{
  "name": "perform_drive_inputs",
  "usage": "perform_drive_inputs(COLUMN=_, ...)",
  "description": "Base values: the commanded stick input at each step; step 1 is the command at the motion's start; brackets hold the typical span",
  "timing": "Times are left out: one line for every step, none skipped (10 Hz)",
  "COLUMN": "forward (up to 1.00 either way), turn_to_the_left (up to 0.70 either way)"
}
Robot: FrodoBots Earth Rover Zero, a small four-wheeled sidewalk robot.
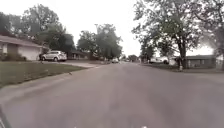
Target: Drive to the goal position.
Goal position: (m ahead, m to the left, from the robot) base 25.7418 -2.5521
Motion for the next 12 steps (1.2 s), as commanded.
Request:
perform_drive_inputs(forward=0.7, turn_to_the_left=0.0)
perform_drive_inputs(forward=0.7, turn_to_the_left=0.0)
perform_drive_inputs(forward=0.7, turn_to_the_left=0.0)
perform_drive_inputs(forward=0.7, turn_to_the_left=0.0)
perform_drive_inputs(forward=0.7, turn_to_the_left=0.0)
perform_drive_inputs(forward=0.7, turn_to_the_left=0.0)
perform_drive_inputs(forward=0.7, turn_to_the_left=0.0)
perform_drive_inputs(forward=0.7, turn_to_the_left=0.0)
perform_drive_inputs(forward=0.7, turn_to_the_left=0.0)
perform_drive_inputs(forward=0.7, turn_to_the_left=0.0)
perform_drive_inputs(forward=0.7, turn_to_the_left=0.0)
perform_drive_inputs(forward=0.7, turn_to_the_left=0.0)
